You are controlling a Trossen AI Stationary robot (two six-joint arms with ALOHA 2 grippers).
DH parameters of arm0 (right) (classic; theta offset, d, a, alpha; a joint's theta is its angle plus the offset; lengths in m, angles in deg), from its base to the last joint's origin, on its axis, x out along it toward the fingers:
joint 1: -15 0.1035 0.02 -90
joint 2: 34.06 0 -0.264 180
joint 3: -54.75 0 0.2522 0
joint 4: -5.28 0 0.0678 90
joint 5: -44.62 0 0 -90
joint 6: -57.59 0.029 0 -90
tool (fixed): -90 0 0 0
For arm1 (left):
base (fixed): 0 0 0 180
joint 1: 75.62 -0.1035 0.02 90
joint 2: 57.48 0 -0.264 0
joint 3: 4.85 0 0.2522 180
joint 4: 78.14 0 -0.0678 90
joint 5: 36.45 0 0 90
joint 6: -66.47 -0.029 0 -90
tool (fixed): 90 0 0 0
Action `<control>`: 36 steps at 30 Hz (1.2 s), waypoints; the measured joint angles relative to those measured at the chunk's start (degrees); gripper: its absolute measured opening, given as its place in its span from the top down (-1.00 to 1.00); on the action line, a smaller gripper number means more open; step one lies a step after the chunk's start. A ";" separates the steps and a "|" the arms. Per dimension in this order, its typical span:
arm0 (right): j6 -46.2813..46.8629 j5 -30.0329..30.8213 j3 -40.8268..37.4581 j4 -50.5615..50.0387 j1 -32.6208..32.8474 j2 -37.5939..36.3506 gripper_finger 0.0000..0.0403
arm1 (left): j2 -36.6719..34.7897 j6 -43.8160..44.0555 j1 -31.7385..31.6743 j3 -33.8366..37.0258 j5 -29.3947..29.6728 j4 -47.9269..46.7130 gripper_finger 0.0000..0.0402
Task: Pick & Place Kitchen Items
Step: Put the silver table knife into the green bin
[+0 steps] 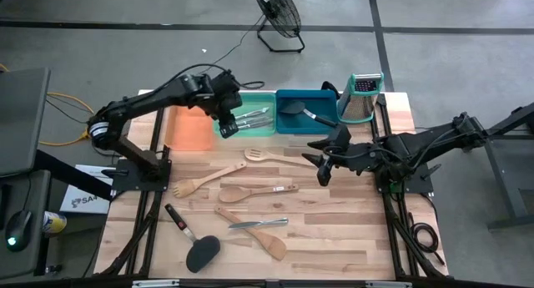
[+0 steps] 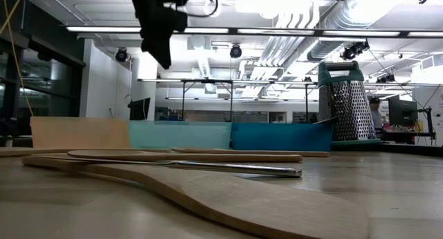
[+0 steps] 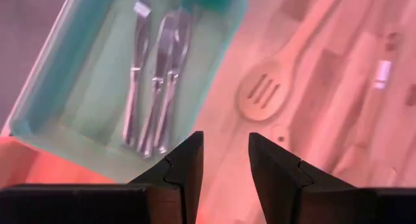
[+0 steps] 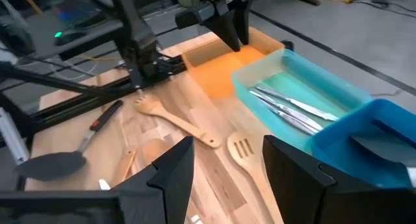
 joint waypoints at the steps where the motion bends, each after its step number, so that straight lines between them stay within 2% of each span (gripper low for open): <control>1: -0.48 -0.39 0.00 0.66 0.00 0.19 0.13 | -0.82 0.92 0.90 0.46 0.04 0.08 0.41; 7: -5.48 -4.73 0.00 5.80 -0.26 3.12 0.13 | -6.04 7.74 6.98 5.69 3.09 0.57 0.41; 15: -7.45 -9.17 0.00 14.95 -0.37 7.91 0.13 | -15.63 16.61 16.20 14.02 7.32 2.72 0.41; 21: -7.53 -9.30 0.04 22.90 -0.30 10.46 0.13 | -24.18 22.82 22.98 21.34 9.62 4.56 0.41; 30: -8.35 -13.65 0.09 39.09 0.18 19.01 0.13 | -36.03 32.36 32.96 30.46 13.40 6.03 0.41; 36: -7.68 -15.31 1.67 41.85 2.11 25.25 0.13 | -39.75 36.06 38.12 33.10 16.21 6.96 0.41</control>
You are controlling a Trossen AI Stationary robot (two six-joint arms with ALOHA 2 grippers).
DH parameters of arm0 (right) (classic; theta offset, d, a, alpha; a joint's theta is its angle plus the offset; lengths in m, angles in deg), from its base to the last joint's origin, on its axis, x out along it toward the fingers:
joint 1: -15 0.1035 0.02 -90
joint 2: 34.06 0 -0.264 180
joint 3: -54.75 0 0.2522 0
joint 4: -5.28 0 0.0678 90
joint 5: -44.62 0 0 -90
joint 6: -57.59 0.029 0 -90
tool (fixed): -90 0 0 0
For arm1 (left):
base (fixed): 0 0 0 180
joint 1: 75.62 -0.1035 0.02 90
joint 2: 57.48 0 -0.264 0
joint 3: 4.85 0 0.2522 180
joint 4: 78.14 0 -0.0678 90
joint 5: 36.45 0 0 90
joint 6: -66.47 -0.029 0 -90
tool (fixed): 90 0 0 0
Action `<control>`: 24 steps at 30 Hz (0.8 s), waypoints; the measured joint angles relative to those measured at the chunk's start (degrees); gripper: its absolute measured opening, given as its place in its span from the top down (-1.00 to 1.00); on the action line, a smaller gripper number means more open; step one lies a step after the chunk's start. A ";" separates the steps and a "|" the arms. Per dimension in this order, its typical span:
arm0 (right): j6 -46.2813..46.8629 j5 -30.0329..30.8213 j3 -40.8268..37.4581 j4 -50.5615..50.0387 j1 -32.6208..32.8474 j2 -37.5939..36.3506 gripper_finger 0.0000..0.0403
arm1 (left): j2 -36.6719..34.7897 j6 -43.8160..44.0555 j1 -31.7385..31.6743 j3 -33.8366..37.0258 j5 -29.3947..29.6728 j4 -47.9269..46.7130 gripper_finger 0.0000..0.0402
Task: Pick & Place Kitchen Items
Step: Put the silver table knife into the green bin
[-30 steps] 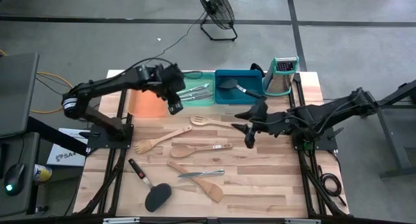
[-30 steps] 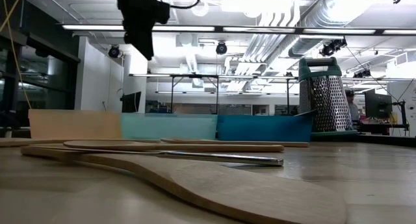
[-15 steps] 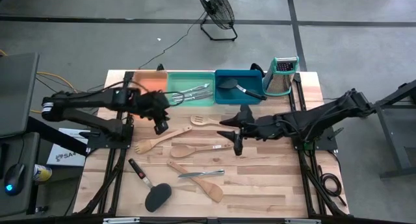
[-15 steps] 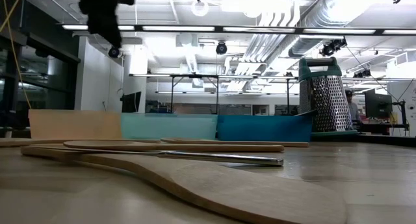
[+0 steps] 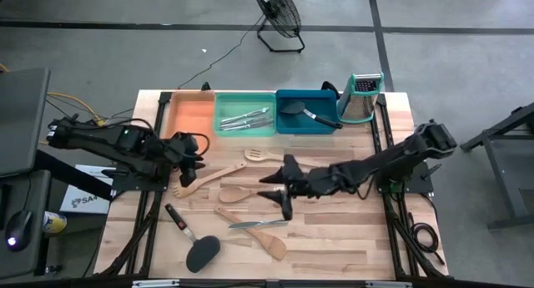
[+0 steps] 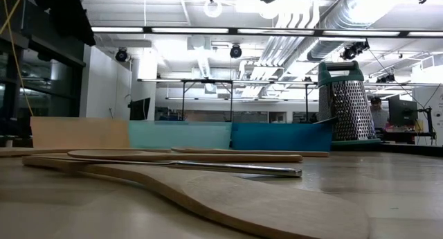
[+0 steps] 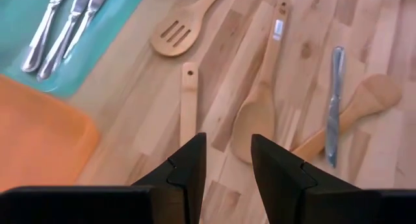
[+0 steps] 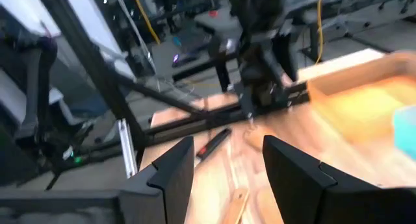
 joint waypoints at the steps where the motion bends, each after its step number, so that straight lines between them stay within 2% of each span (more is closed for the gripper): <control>1: -0.08 -0.13 0.57 -0.06 0.26 0.98 0.13 | -0.31 0.25 0.60 0.28 0.32 0.29 0.41; 7: -3.38 -1.99 4.29 -1.72 1.13 5.29 0.13 | -0.43 1.07 2.55 2.15 0.95 2.65 0.41; 17: -4.59 -2.59 16.82 -23.36 1.45 6.47 0.13 | -0.44 1.22 2.50 2.89 0.54 5.52 0.41; 24: -5.72 -4.44 18.38 -27.63 1.45 6.41 0.13 | -0.43 1.09 2.50 2.89 0.52 5.52 0.41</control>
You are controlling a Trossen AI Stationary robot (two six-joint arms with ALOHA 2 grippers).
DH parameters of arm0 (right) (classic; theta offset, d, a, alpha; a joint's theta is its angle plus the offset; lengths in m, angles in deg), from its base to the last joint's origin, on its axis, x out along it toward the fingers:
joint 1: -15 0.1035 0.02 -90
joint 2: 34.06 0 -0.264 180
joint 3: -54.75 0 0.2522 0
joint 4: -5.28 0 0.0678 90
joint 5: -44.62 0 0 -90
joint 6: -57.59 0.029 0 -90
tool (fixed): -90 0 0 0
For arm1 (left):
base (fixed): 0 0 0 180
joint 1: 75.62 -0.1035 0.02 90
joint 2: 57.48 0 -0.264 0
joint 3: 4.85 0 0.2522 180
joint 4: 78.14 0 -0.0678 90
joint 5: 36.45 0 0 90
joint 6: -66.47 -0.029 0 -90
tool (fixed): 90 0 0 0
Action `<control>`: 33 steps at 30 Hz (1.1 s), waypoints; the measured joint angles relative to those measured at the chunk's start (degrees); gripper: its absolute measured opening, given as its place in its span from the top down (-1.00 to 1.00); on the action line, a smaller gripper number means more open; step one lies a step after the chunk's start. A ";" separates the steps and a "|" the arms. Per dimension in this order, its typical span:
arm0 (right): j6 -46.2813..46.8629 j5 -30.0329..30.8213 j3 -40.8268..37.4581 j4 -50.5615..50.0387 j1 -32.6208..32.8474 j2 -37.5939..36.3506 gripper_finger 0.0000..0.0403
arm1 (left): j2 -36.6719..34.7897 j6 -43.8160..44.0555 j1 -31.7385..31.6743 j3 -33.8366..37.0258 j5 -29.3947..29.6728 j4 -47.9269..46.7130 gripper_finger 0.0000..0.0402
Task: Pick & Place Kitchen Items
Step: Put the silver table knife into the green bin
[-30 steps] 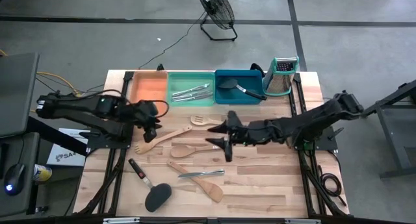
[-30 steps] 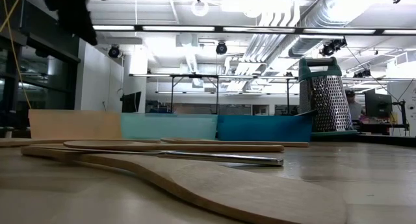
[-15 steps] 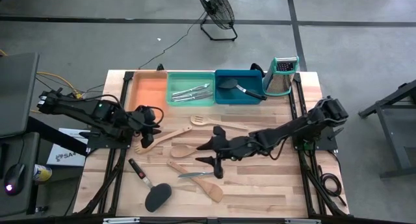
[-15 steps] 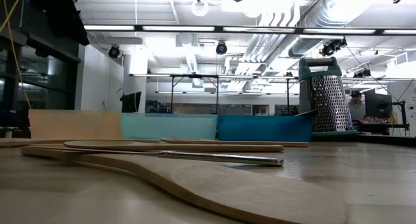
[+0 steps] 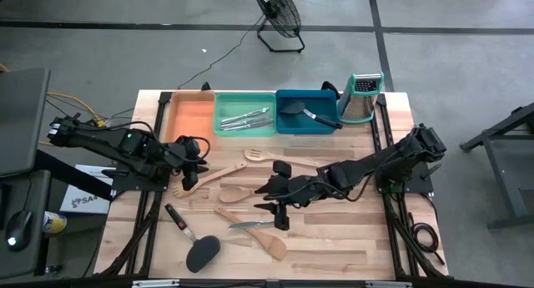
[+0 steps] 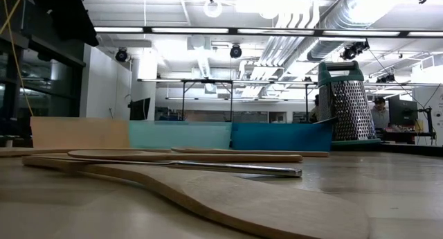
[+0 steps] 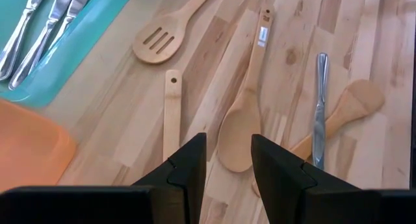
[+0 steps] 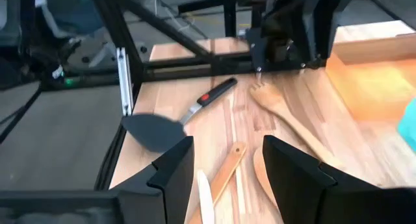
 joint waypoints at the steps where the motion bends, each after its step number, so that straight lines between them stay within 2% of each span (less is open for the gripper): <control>1: -0.28 -0.30 -0.01 0.03 0.06 0.00 0.13 | 0.00 -0.01 0.00 0.00 0.00 0.00 0.41; 7: -2.98 -0.99 0.04 -0.02 0.80 0.00 0.12 | 0.00 0.00 0.00 0.00 0.00 0.00 0.41; 14: -4.27 -1.67 -0.01 -0.18 1.65 1.09 -0.10 | 0.00 0.00 -0.04 0.00 0.00 -0.02 0.41; 19: -3.30 -3.73 -0.01 0.05 1.92 4.84 -0.19 | 0.02 0.00 -0.04 0.00 -0.02 -0.05 0.41; 23: -1.14 -4.95 -0.03 0.67 1.88 8.44 -0.19 | 0.02 0.00 -0.04 0.00 -0.04 -0.09 0.41; 33: -2.92 -7.32 -0.01 -0.18 1.75 16.43 -0.19 | 0.02 0.00 -0.04 0.00 -0.07 -0.17 0.41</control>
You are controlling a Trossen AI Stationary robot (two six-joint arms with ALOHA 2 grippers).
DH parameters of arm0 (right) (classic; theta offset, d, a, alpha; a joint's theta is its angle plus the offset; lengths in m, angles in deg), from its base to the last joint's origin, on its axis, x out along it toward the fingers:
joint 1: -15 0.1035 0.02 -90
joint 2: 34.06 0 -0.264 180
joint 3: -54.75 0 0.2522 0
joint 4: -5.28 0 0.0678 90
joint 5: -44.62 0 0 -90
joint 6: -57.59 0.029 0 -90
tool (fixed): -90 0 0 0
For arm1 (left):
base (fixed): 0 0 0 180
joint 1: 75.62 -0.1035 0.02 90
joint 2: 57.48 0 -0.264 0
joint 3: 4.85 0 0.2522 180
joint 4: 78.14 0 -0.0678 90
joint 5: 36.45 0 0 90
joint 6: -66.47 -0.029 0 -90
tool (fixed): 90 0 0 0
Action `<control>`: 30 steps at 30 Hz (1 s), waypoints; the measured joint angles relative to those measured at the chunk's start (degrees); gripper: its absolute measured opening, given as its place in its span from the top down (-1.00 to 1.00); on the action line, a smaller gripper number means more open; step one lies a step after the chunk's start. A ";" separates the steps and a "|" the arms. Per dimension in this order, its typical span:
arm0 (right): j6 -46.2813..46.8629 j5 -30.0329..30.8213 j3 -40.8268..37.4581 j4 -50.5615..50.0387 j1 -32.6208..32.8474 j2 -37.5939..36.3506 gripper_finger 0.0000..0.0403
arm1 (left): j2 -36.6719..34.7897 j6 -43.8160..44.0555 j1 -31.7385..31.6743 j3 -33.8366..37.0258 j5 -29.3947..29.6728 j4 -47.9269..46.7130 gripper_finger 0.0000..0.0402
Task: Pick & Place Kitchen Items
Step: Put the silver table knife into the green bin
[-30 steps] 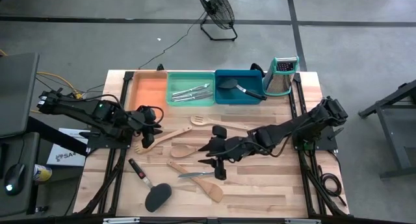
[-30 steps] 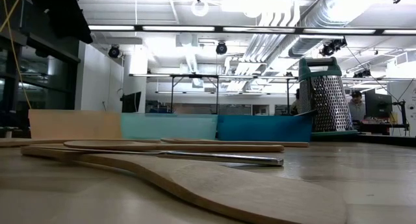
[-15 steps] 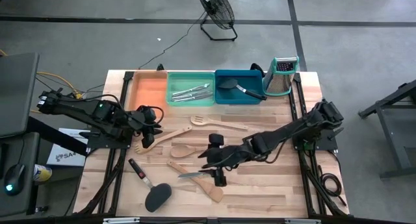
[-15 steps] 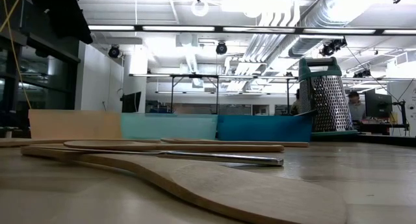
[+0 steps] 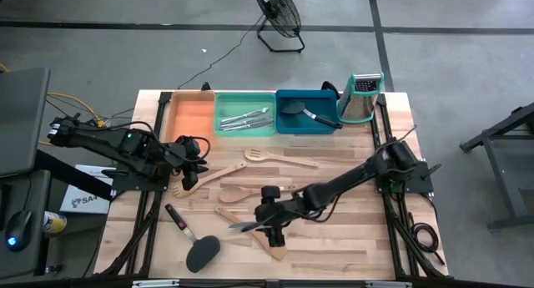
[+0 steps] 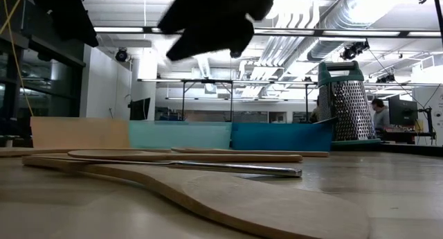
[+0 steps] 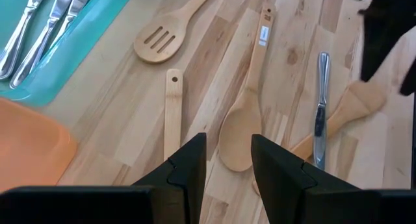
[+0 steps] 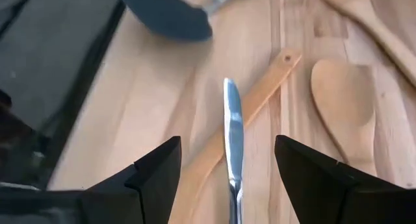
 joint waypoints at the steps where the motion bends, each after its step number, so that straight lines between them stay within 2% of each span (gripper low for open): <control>1: -0.16 0.23 0.00 0.12 0.08 0.60 -0.19 | 0.00 0.00 0.00 0.00 0.00 0.02 0.41; 15: 0.18 0.09 0.00 -6.44 0.13 5.25 -0.19 | -0.02 0.00 -0.02 -0.02 0.00 -0.03 0.41; 24: -3.42 0.44 0.03 -5.06 0.13 7.08 -0.15 | -0.01 0.00 -0.02 -0.02 0.04 -0.05 0.41; 30: -1.12 1.79 -0.02 -3.92 0.13 9.35 -0.13 | 0.00 0.00 -0.02 -0.02 0.04 -0.21 0.41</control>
